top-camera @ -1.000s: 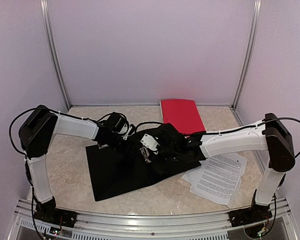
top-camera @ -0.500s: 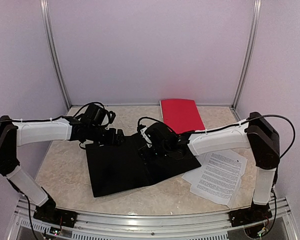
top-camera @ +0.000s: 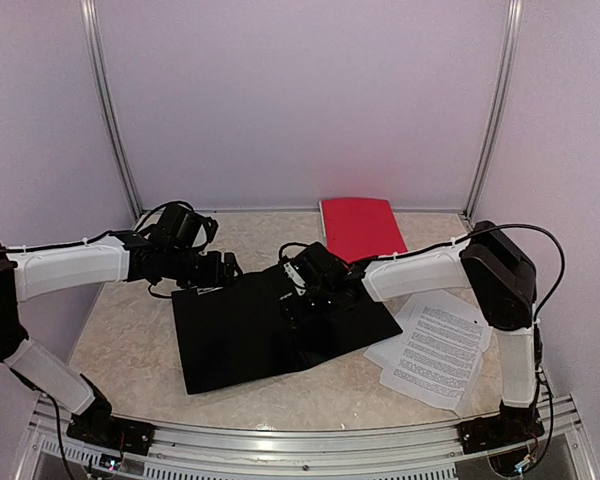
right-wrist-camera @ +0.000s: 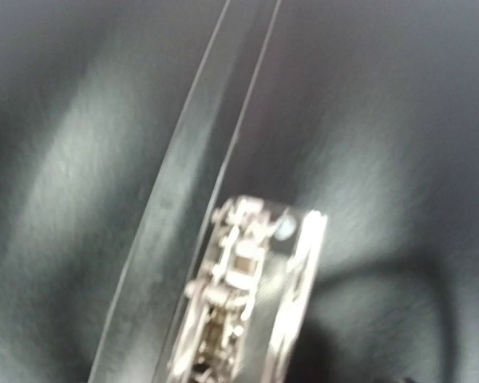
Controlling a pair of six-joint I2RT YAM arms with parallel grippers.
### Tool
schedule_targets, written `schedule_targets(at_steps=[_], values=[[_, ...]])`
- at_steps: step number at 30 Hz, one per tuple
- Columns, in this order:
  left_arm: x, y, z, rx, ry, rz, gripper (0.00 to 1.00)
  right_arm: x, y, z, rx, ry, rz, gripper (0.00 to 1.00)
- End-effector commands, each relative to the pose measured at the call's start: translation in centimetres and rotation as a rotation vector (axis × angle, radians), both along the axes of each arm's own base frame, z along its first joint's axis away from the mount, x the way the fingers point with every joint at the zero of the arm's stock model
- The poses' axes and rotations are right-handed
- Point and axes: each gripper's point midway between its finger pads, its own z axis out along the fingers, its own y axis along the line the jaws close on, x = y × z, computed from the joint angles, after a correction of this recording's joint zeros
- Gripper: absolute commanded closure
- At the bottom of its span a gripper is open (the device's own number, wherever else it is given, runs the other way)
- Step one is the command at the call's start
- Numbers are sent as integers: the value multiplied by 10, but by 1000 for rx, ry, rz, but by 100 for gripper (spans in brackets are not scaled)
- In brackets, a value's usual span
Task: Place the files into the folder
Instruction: Open the spring clip on the folder at the center of the board.
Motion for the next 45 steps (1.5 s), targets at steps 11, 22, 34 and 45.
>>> schedule_targets(at_steps=[11, 22, 34, 45], values=[[-9, 1, -19, -4, 82, -1, 10, -23, 8, -27, 30, 128, 56, 39], [-27, -11, -34, -31, 131, -20, 11, -46, 5, -52, -36, 113, -46, 48], [-34, 4, -27, 55, 71, -75, 12, -53, -14, -49, -208, 38, 156, 82], [-59, -19, -21, -27, -26, -283, 19, -107, -16, -27, -139, 25, 666, 86]])
